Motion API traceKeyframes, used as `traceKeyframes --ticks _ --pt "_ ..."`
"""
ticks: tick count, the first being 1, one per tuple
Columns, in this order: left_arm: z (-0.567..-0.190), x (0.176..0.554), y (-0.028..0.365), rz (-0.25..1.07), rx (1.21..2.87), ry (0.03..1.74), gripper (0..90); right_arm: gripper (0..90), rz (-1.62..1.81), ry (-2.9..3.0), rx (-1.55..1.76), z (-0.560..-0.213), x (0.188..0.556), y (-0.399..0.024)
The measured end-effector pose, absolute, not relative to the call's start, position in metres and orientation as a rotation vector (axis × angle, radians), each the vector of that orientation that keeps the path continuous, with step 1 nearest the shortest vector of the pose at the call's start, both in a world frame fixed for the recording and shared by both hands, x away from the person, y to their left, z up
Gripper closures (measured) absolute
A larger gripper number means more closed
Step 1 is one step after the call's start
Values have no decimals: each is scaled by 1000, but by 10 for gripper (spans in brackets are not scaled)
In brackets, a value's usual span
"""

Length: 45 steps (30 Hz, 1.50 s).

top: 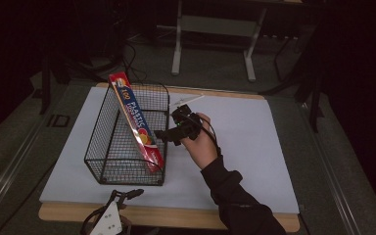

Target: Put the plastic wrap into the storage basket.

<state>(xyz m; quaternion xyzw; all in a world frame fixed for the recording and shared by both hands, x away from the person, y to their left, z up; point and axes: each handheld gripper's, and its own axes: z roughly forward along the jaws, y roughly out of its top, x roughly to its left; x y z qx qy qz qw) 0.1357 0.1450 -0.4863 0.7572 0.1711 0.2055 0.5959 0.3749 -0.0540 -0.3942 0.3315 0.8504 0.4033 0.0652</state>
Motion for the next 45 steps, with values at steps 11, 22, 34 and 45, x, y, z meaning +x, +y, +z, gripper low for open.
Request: traceKeyframes --ticks 11,22,34,45 --pt "-487 136 144 479 1758 409 0 136 1181 2540 968 -405 359 -97" --pt "-487 137 144 477 1760 408 0 136 1215 2538 948 -416 337 -126" --pt "-487 136 143 474 1765 407 0 134 1209 2523 971 -445 313 -162" --pt "-487 136 143 472 1765 409 0 135 1174 2483 972 -467 296 -189"
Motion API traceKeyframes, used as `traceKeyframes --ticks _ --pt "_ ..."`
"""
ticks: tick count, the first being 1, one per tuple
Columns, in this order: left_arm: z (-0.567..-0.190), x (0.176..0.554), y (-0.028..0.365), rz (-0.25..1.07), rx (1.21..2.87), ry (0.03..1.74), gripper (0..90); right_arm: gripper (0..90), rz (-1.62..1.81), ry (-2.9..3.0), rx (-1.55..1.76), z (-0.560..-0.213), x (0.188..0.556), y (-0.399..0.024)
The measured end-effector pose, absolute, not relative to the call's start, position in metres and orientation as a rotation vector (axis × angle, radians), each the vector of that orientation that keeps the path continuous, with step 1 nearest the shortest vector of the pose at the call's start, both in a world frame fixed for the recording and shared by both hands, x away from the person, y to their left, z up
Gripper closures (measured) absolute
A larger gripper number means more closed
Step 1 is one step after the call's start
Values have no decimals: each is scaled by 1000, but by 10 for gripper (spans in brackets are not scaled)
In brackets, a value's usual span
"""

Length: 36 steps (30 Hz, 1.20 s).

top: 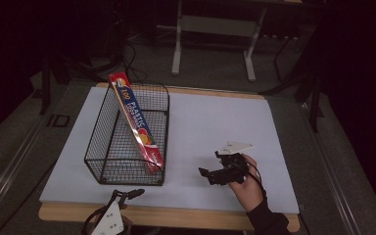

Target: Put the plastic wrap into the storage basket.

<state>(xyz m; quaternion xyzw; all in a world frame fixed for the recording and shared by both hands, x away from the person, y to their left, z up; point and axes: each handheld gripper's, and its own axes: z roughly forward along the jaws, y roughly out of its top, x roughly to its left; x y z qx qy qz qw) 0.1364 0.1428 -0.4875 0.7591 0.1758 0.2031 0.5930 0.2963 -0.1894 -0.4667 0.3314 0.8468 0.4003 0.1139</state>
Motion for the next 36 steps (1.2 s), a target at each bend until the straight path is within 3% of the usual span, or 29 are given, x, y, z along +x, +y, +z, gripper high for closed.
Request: traceKeyframes --ticks 16,36 --pt "-488 136 142 471 1772 404 0 138 1148 2439 1019 -483 276 -219" --pt "-487 136 142 466 1780 393 0 134 1106 2397 1028 -501 282 -228"
